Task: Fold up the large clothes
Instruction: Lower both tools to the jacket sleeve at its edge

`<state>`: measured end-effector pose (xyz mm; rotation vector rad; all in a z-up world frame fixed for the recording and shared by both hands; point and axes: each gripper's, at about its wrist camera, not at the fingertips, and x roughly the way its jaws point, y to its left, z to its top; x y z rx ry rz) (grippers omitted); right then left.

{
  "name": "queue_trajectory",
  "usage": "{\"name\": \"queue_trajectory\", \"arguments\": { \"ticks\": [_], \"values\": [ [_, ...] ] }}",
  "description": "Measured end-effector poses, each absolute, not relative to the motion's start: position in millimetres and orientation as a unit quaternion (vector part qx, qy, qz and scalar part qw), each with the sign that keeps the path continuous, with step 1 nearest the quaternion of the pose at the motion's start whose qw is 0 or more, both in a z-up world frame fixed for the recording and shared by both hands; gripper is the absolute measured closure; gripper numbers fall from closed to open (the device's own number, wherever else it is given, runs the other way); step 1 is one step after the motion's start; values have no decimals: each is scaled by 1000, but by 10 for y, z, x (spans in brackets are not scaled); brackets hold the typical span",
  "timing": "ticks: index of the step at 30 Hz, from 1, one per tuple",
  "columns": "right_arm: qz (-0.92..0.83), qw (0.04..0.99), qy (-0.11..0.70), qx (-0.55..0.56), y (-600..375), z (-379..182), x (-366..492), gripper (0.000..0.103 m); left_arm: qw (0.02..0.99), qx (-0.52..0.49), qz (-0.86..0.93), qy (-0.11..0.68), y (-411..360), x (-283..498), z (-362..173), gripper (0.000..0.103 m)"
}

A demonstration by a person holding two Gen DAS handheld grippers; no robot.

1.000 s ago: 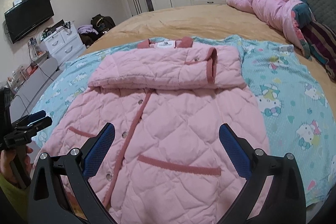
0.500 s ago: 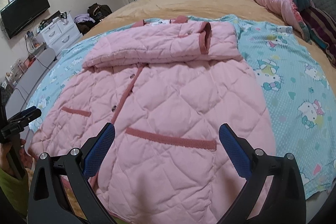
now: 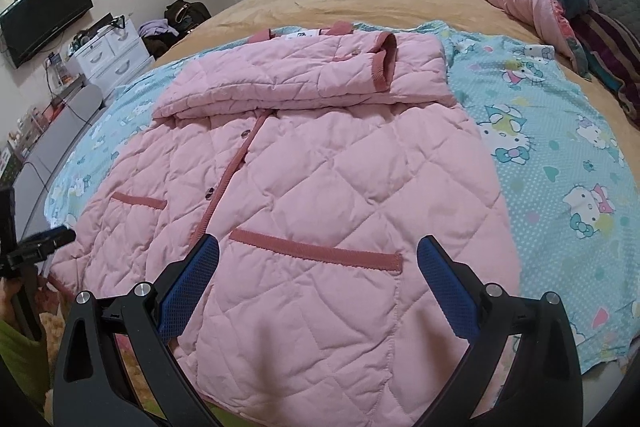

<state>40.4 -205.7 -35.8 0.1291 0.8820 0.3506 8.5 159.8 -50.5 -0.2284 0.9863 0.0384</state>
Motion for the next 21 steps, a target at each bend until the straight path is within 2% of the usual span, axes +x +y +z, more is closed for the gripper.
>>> {"name": "queue_trajectory", "arguments": {
  "ticks": [10, 13, 15, 16, 18, 21],
  "values": [
    [153, 886, 433, 64, -2183, -415, 363, 4, 865, -162, -10, 475, 1685, -18, -706, 10],
    [144, 887, 435, 62, -2267, -433, 329, 4, 866, -166, -14, 472, 1657, -23, -716, 23],
    [138, 887, 436, 64, -2335, -445, 301, 4, 866, -167, -11, 471, 1651, -23, -719, 42],
    [136, 887, 436, 66, -2382, -455, 281, 4, 867, -167, -9, 470, 1651, -22, -719, 47],
    [130, 887, 438, 69, -2470, -481, 240, 4, 870, -169, -12, 462, 1659, -44, -693, 66],
    [127, 879, 452, 77, -2558, -560, 191, 4, 875, -172, -22, 452, 1639, -54, -637, 80]
  ]
}}
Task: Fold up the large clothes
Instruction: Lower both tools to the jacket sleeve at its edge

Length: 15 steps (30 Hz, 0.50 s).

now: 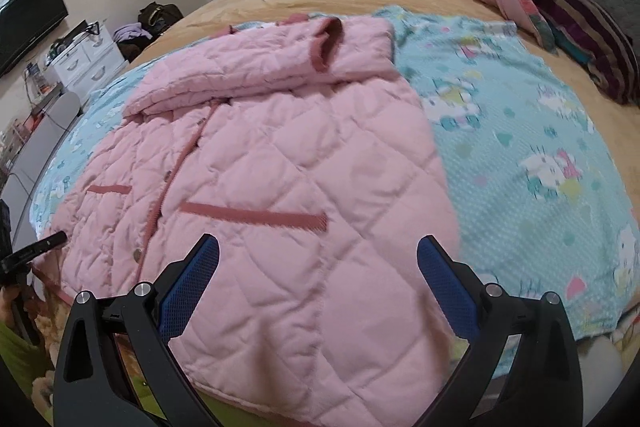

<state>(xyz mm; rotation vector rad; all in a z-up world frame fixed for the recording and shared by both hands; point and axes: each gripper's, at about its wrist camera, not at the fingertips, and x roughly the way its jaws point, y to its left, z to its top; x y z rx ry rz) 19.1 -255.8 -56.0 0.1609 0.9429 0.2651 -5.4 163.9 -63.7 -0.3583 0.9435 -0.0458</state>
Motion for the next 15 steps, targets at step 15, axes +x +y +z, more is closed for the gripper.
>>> {"name": "queue_trajectory", "arguments": {
  "ticks": [15],
  "values": [
    [132, 828, 537, 97, -2876, -1031, -228, 4, 878, -145, -19, 456, 1540, -157, -629, 66]
  ]
}}
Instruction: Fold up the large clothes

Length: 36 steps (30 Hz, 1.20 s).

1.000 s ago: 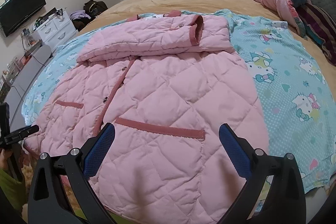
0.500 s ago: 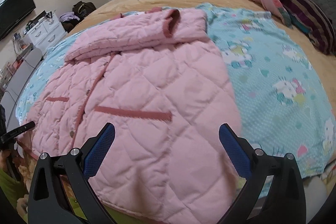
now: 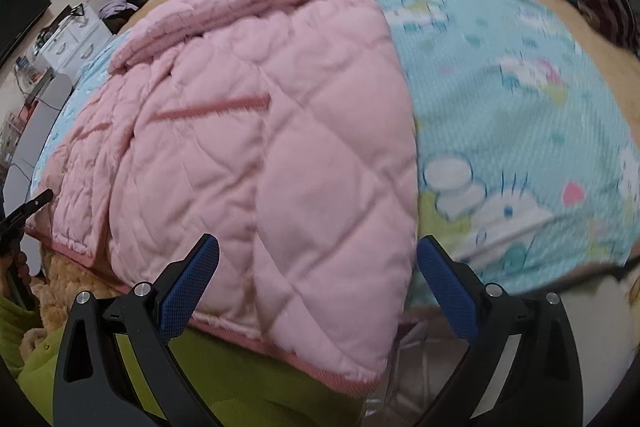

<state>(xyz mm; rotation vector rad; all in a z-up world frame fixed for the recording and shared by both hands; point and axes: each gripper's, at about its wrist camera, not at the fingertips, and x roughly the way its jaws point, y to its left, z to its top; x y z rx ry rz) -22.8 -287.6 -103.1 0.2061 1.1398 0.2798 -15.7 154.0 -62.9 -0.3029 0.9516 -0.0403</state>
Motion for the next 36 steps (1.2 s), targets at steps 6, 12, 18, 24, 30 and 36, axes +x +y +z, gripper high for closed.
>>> {"name": "queue_trajectory", "arguments": {
  "ticks": [6, 12, 18, 24, 30, 36],
  "values": [
    [140, 796, 580, 97, -2863, -1278, -327, 4, 879, -109, -2, 464, 1470, -203, -650, 58],
    [153, 797, 580, 71, -2804, -1258, -481, 27, 876, -117, -3, 469, 1501, -223, -665, 58],
    [196, 806, 554, 69, -2956, -969, -595, 73, 881, -126, -5, 456, 1498, -303, -628, 77],
    [254, 834, 472, 128, -3085, -421, -508, 84, 901, -125, -18, 415, 1428, -324, -353, 89],
    [281, 853, 404, 173, -3183, -103, -324, 85, 920, -125, -31, 369, 1381, -224, 51, 90],
    [284, 875, 350, 178, -3118, 164, -82, 85, 932, -100, -32, 347, 1244, -81, 298, 91]
  ]
}}
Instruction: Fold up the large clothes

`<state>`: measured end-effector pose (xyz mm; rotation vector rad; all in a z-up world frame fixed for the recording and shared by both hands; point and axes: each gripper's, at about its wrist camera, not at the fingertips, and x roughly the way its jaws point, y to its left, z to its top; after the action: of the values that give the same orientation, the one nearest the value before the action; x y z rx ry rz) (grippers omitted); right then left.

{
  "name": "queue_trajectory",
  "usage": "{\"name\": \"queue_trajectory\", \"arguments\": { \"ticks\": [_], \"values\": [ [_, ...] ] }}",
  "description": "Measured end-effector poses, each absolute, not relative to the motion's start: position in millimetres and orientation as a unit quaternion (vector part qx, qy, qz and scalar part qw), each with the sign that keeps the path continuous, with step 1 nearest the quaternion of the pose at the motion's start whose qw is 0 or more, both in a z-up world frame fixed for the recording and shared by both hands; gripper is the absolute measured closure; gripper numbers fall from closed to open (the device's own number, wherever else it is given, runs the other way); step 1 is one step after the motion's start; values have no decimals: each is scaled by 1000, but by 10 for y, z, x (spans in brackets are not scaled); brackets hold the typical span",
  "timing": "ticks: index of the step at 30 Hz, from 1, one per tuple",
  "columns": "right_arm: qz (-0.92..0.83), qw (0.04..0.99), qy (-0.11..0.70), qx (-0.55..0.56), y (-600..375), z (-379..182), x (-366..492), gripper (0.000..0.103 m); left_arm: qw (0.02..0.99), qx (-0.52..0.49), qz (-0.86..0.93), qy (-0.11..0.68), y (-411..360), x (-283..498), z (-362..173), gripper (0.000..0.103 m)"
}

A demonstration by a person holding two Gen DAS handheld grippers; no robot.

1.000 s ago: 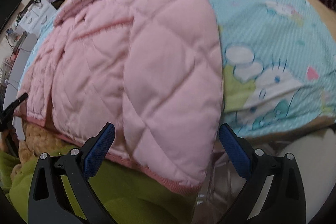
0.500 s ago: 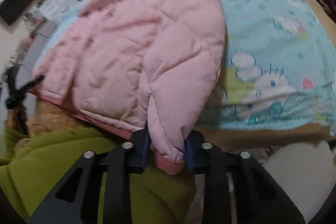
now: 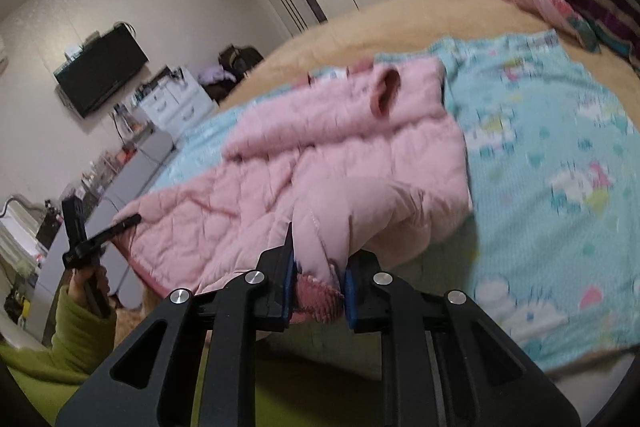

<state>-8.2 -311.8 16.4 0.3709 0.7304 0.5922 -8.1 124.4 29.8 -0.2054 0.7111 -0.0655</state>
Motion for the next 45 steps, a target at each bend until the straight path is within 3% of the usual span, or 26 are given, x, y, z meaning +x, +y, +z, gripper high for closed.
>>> {"name": "queue_trajectory", "arguments": {
  "ticks": [11, 45],
  "values": [
    [284, 891, 299, 190, -3115, 377, 214, 86, 942, -67, -22, 328, 1098, 164, 599, 90],
    [250, 899, 272, 234, -3200, 401, 1068, 86, 946, -54, -6, 321, 1172, 941, 863, 90]
  ]
}}
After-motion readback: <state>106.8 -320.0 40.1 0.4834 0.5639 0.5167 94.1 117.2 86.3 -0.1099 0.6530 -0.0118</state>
